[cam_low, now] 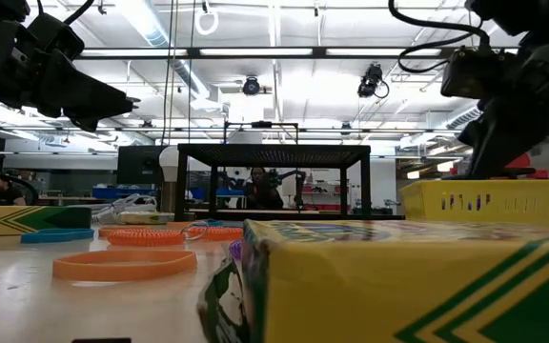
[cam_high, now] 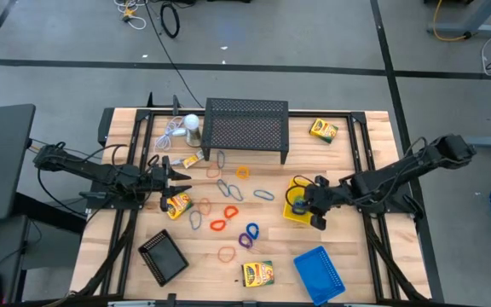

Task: Pick & Place Office Desk Supplies
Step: Put the blue spring keychain into the yellow basket

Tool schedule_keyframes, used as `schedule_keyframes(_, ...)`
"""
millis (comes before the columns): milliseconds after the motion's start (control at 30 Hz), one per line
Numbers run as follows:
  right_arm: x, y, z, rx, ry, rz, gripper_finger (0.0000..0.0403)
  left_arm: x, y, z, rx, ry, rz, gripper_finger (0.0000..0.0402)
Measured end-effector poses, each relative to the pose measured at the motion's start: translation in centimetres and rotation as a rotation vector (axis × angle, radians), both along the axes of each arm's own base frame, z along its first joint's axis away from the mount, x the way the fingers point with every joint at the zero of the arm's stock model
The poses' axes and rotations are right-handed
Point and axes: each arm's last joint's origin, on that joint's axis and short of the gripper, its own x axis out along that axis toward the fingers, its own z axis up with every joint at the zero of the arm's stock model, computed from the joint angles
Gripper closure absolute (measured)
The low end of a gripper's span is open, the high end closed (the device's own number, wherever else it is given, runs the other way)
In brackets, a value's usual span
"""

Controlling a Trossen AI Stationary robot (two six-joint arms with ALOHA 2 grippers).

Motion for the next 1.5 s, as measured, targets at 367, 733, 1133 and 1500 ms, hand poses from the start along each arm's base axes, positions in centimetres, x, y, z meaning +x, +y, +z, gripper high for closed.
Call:
schedule_keyframes(367,0.8,0.1,0.9,-0.031,-0.084,0.015,0.0217,0.0,0.0,0.0,0.004,0.001,0.000,0.0253)
schedule_keyframes(733,7.0,1.3,5.1,-0.110,-0.146,0.150,0.0211,0.0,0.0,0.0,0.003,0.000,0.000,0.0253)
schedule_keyframes(1133,15.6,1.1,2.0,-0.088,0.134,0.310,0.0211,0.0,0.0,0.0,0.017,-0.001,-0.002,0.0253)
schedule_keyframes(1500,19.6,2.1,-0.9,-0.082,0.185,0.428,0.0211,0.0,0.0,0.2,0.018,-0.013,-0.001,0.0253)
